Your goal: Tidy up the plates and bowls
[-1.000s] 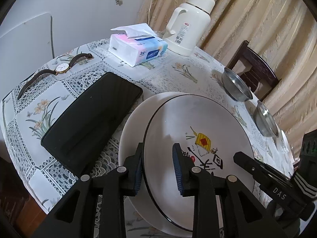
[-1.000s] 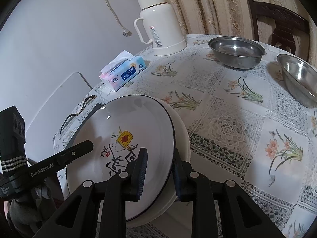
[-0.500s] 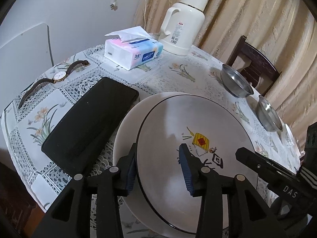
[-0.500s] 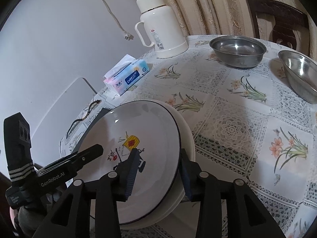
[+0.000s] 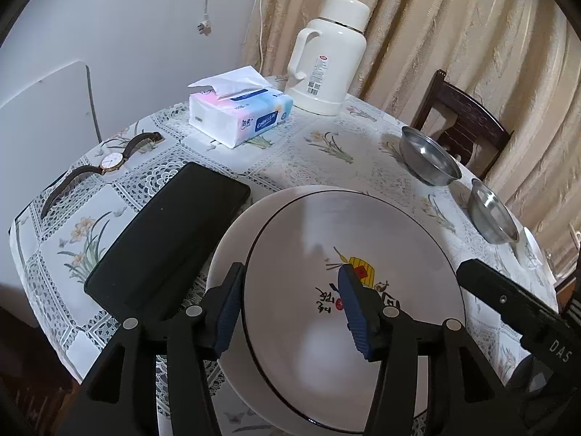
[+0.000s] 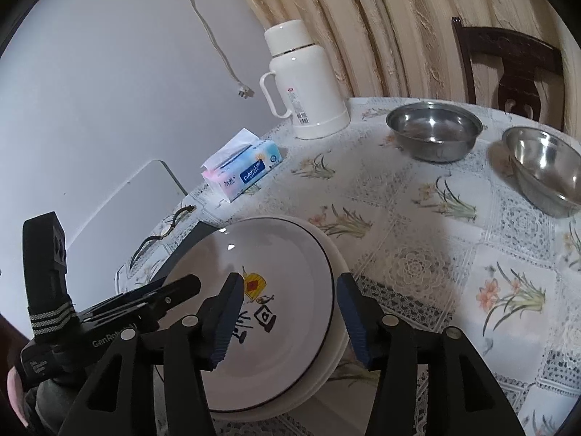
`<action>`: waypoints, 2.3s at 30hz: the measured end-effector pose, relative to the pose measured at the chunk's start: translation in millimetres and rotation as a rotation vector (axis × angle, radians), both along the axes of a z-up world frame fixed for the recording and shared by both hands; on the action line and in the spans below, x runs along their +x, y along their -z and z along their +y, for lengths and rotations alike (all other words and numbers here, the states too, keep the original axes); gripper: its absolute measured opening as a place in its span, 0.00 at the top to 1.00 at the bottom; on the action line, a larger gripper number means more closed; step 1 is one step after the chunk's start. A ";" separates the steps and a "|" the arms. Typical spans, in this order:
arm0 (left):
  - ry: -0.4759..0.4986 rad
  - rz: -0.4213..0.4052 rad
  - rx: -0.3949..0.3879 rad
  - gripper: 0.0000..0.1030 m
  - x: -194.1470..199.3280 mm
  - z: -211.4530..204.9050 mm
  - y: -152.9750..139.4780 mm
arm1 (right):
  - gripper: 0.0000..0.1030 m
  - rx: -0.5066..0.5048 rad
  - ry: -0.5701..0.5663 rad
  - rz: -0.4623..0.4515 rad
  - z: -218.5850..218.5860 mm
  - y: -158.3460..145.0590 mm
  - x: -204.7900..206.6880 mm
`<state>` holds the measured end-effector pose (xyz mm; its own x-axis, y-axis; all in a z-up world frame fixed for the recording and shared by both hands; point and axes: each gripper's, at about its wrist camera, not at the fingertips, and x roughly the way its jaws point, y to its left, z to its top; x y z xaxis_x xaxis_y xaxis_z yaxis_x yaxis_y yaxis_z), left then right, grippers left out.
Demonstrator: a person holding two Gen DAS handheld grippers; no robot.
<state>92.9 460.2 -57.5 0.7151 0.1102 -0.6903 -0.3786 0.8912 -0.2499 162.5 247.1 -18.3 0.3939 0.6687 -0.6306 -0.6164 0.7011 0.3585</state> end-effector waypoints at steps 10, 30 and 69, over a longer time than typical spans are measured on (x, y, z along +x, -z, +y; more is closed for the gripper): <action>-0.012 0.010 -0.002 0.42 2.6 -4.4 0.9 | 0.35 0.033 0.033 0.045 -15.0 6.5 4.7; -0.068 0.031 -0.004 0.41 6.7 -5.7 -4.2 | 0.32 0.082 0.107 0.124 -54.3 20.5 21.3; 0.194 0.002 0.007 0.40 71.0 -99.1 -45.9 | 0.28 0.131 0.256 0.169 -124.5 24.7 48.6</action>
